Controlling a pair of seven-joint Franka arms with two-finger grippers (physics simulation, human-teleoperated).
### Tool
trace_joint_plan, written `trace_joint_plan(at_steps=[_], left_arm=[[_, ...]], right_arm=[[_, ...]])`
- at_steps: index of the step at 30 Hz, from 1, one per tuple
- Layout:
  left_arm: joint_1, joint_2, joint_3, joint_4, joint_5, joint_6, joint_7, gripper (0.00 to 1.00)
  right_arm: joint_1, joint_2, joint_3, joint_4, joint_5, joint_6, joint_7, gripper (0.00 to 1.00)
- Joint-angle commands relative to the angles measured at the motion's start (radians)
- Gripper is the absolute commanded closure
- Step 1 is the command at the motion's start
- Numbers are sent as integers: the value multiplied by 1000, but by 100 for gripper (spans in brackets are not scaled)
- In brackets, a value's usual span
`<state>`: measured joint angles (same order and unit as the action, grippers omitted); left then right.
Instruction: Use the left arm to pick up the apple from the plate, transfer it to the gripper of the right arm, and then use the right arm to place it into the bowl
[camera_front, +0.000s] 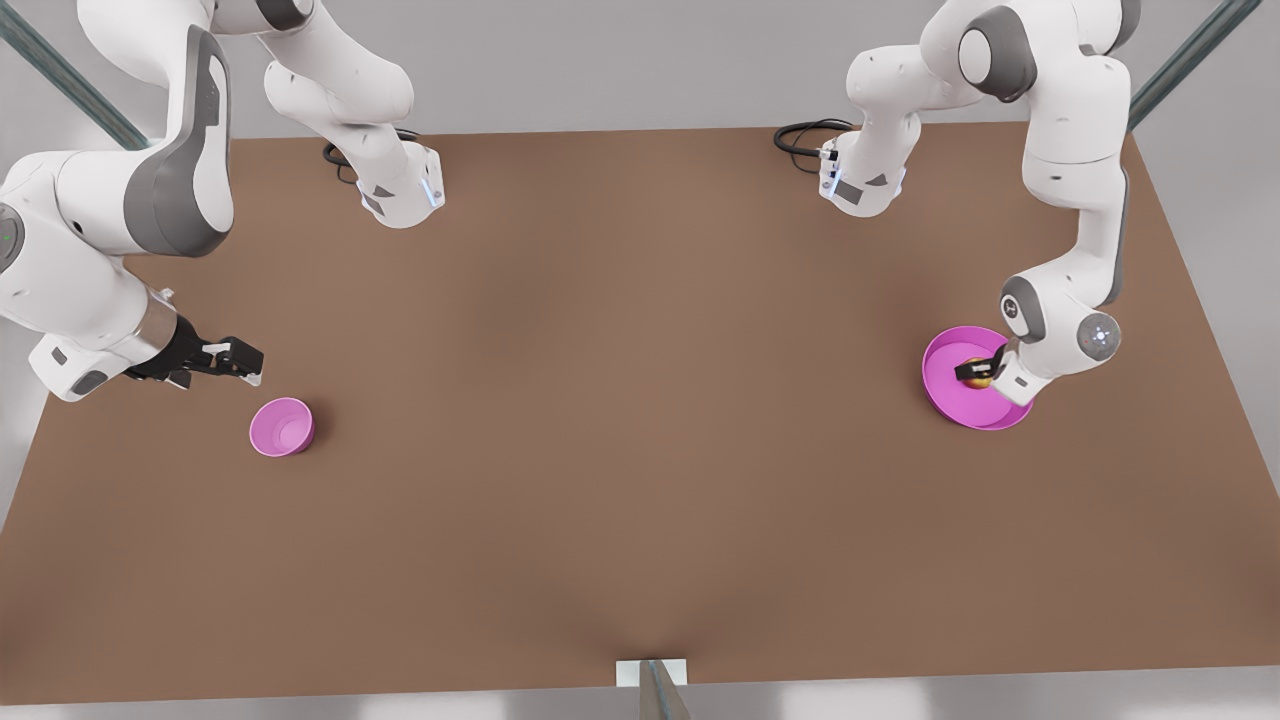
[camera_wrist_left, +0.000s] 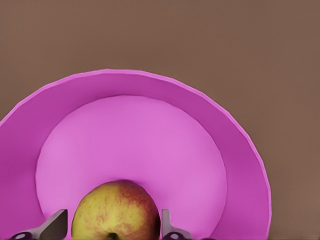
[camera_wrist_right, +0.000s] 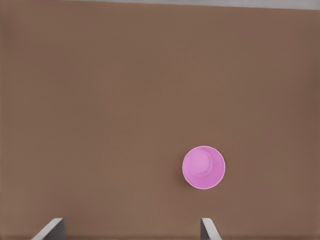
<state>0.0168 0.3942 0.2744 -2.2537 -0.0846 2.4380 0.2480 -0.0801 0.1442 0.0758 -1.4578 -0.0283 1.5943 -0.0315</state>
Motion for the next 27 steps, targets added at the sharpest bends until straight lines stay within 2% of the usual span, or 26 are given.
trace_joint_plan(at_steps=[1,7,12,16,20,23,25,26,27], left_arm=[[0,0,2,-1,2,4,63,9],[0,28,-1,-1,2,6,63,12],[0,29,-1,-1,0,6,62,20],[0,29,-1,0,2,4,62,22],[-1,-14,-31,71,2,0,68,27],[-9,-61,-149,259,-99,-148,66,27],[-9,-54,-265,350,-236,-154,65,27],[-12,-44,-358,378,-283,-152,60,27],[-15,-37,-418,402,-288,-151,56,27]], right_arm=[[-1,0,1,0,1,-1,-2,0],[0,1,-1,0,1,-2,-2,0],[0,1,-1,0,1,-2,-1,0],[-1,1,-1,0,1,-2,-2,0],[0,5,-1,0,1,-1,-1,0],[-3,6,-5,0,2,-1,-18,0],[-6,8,-5,0,2,-1,-18,0],[-7,8,-4,0,2,-1,-18,0],[-6,8,-4,0,2,-1,-16,0]])
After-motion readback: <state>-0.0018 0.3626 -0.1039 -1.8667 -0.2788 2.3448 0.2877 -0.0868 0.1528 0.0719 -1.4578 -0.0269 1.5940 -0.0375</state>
